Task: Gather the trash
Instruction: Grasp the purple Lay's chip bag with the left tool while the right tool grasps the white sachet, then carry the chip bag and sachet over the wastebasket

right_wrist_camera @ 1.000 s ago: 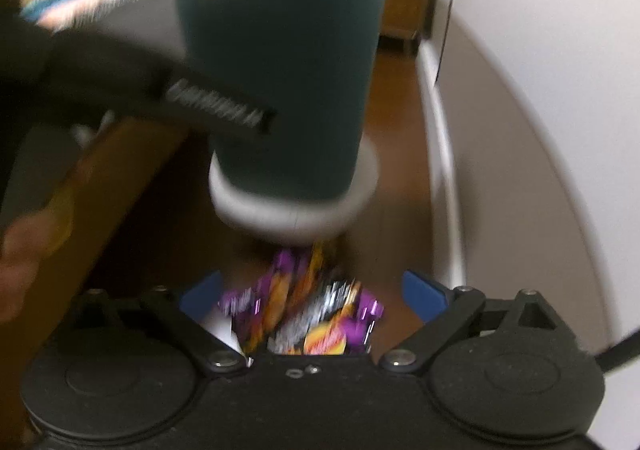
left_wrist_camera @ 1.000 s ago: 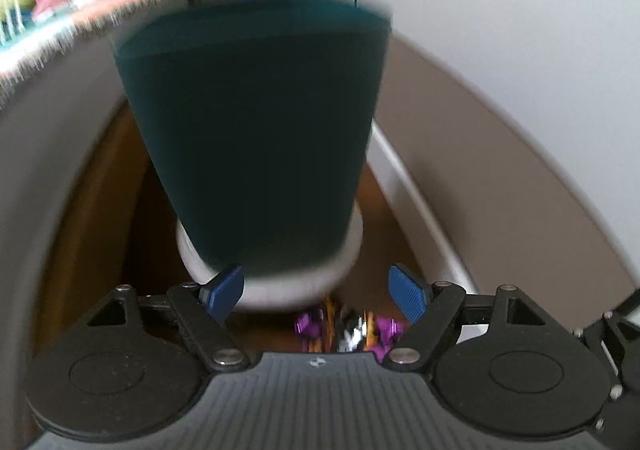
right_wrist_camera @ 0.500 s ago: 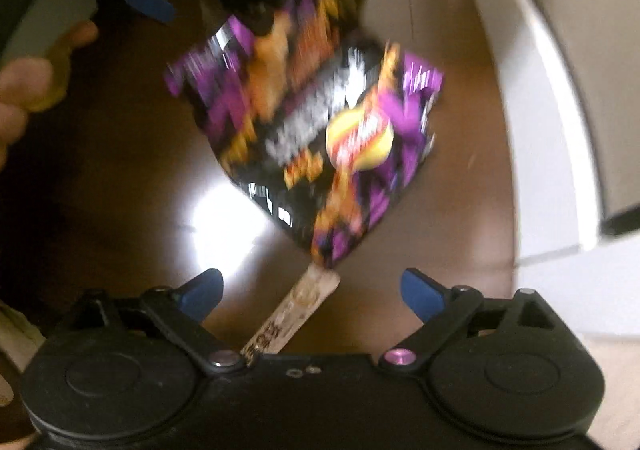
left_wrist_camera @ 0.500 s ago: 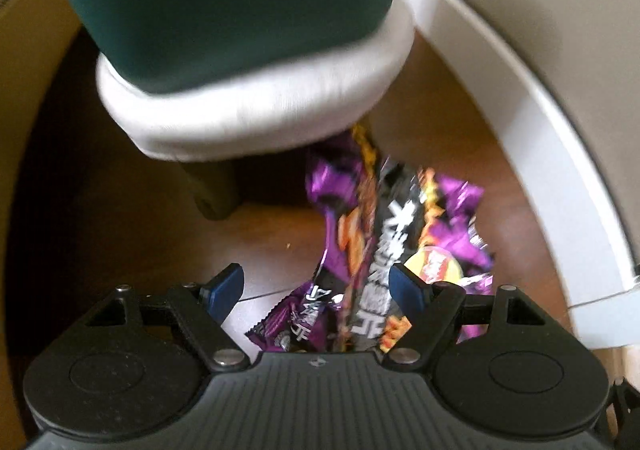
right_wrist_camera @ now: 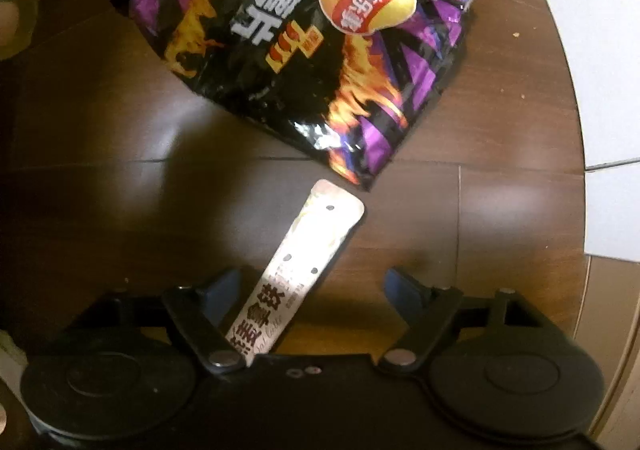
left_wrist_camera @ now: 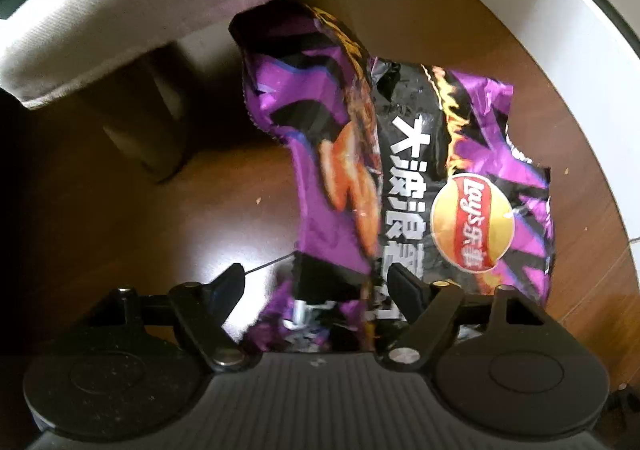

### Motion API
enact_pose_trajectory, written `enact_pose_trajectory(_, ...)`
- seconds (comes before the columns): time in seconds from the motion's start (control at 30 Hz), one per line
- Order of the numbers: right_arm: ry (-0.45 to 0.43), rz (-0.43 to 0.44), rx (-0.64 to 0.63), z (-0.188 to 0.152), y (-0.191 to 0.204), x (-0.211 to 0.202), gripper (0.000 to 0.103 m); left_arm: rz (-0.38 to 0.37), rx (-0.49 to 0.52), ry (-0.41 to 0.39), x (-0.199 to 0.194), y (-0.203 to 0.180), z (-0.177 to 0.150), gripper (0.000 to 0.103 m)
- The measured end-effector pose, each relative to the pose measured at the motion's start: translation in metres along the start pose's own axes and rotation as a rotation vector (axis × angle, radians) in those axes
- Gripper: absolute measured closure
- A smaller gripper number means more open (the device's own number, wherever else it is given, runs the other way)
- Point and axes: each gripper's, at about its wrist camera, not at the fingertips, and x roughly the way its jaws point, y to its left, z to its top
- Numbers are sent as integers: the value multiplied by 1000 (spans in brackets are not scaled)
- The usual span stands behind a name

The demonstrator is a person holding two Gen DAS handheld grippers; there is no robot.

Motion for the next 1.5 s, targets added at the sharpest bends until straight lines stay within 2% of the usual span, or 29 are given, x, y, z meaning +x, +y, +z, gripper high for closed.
enact_pose_trajectory(0.07, 2, -30, -13, -2, 7, 0, 23, -9, 1, 10, 2, 0, -2, 49)
enact_pose_trajectory(0.2, -4, -58, -55, -8, 19, -3, 37, -29, -7, 14, -1, -2, -3, 73)
enact_pose_trajectory(0.27, -4, -56, -58, -11, 23, -7, 54, -15, 1, 6, -5, -6, -5, 79)
enact_pose_trajectory(0.3, -2, -55, -57, -11, 24, -10, 67, -6, 11, 4, -7, -9, -7, 83)
enact_pose_trajectory(0.43, 30, -47, -57, -19, 19, -11, 75, 15, 34, 1, -17, -16, -14, 89)
enact_pose_trajectory(0.5, 18, -54, -43, -28, 12, -17, 77, 41, 35, -3, -25, -18, -19, 90)
enact_pose_trajectory(0.7, -73, -64, -18, -52, -15, -55, 80, 53, -12, -15, -50, -17, -30, 93)
enact_pose_trajectory(0.97, -227, -103, -48, -76, -35, -115, 82, 87, -4, -137, -116, -32, -49, 93)
enact_pose_trajectory(1.17, -302, -86, -34, -78, -48, -138, 82, 60, -63, -197, -171, -23, -61, 93)
enact_pose_trajectory(1.23, -353, -86, -39, -73, -52, -147, 82, 67, -81, -233, -192, -20, -61, 93)
enact_pose_trajectory(1.33, -470, -92, -44, -80, -58, -185, 82, 72, -115, -293, -228, -21, -59, 93)
enact_pose_trajectory(1.5, -651, -106, -41, -80, -63, -256, 82, 141, -140, -441, -302, -10, -43, 93)
